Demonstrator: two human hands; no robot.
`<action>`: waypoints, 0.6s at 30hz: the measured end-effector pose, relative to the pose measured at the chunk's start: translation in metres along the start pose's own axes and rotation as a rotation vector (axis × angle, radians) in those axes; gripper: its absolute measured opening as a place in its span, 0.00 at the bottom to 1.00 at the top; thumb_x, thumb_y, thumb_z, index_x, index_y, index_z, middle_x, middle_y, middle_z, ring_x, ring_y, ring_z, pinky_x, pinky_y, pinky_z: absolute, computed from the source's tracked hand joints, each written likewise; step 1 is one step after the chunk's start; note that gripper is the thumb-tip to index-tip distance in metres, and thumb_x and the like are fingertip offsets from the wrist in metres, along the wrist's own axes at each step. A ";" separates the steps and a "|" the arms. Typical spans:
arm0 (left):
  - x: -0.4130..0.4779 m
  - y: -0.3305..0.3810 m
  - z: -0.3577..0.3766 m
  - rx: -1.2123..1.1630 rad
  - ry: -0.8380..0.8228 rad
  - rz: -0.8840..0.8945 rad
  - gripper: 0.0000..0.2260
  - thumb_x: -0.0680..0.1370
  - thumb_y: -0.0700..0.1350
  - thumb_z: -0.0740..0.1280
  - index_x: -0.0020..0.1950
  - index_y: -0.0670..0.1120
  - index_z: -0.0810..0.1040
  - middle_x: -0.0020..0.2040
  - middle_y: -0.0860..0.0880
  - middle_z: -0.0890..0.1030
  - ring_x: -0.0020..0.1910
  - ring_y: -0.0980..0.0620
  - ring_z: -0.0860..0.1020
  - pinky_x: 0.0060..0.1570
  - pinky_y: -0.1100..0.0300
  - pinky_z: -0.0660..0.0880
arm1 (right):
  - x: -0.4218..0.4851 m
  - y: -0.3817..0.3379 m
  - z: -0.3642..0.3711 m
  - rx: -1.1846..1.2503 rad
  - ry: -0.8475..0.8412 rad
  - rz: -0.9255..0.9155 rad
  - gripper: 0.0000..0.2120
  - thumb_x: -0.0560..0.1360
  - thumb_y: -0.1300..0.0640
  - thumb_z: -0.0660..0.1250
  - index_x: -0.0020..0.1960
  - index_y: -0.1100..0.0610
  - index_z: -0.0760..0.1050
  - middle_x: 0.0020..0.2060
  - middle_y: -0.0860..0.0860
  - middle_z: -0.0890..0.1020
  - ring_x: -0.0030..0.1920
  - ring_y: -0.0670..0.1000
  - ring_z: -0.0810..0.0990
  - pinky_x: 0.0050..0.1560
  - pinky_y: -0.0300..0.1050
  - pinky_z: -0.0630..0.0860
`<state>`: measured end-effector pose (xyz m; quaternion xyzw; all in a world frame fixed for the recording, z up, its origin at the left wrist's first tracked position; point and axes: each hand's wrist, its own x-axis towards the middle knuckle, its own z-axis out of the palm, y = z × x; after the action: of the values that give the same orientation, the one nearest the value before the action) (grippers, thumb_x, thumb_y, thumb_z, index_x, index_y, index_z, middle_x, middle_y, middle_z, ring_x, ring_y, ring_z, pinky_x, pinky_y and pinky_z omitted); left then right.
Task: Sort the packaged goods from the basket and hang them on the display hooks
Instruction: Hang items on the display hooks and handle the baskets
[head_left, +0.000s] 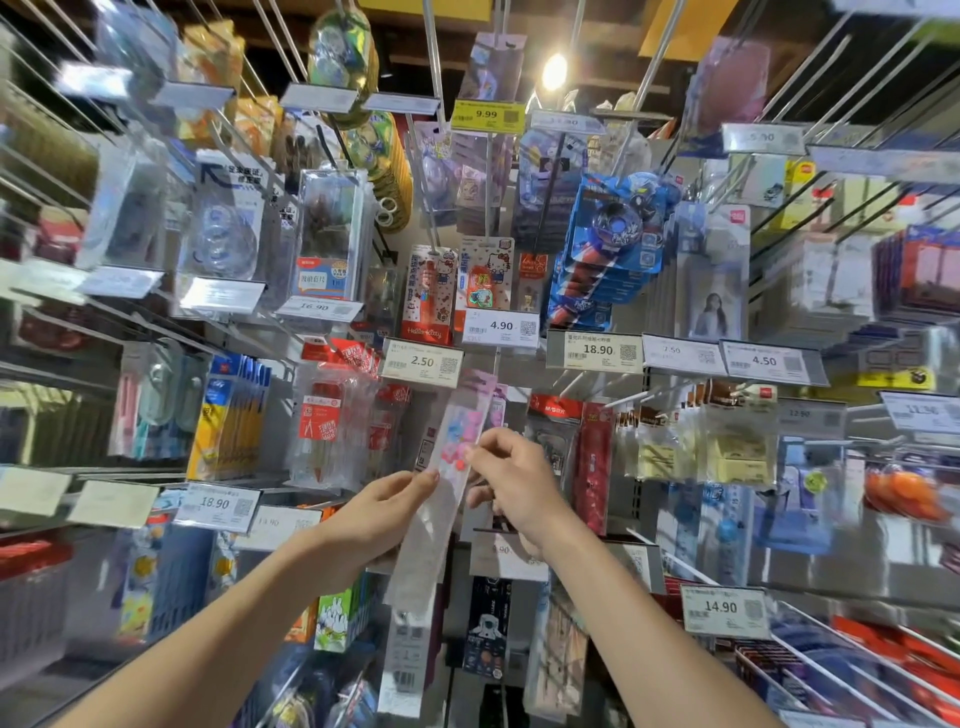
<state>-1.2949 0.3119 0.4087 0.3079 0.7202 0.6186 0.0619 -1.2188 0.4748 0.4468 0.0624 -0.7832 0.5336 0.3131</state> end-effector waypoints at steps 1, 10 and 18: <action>0.002 -0.002 0.000 -0.021 -0.022 -0.011 0.22 0.81 0.64 0.62 0.62 0.48 0.78 0.45 0.51 0.75 0.43 0.51 0.74 0.44 0.56 0.72 | 0.000 0.000 -0.003 -0.001 0.041 -0.008 0.09 0.82 0.61 0.65 0.43 0.61 0.74 0.35 0.57 0.75 0.31 0.51 0.77 0.28 0.35 0.72; 0.006 -0.007 0.001 -0.007 -0.018 0.026 0.15 0.84 0.53 0.65 0.55 0.41 0.77 0.43 0.46 0.79 0.44 0.47 0.74 0.43 0.55 0.69 | 0.017 -0.007 -0.014 -0.111 0.151 -0.049 0.13 0.84 0.56 0.63 0.50 0.68 0.73 0.29 0.48 0.71 0.25 0.43 0.76 0.48 0.63 0.83; 0.007 -0.011 -0.003 -0.005 -0.022 0.012 0.14 0.86 0.55 0.60 0.51 0.47 0.78 0.42 0.47 0.77 0.41 0.47 0.72 0.36 0.59 0.65 | 0.021 -0.017 -0.010 -0.164 0.253 -0.060 0.13 0.83 0.57 0.62 0.42 0.61 0.70 0.29 0.50 0.70 0.33 0.55 0.76 0.28 0.34 0.72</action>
<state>-1.3058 0.3129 0.4014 0.3188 0.7160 0.6174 0.0672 -1.2239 0.4811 0.4743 -0.0077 -0.7761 0.4618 0.4293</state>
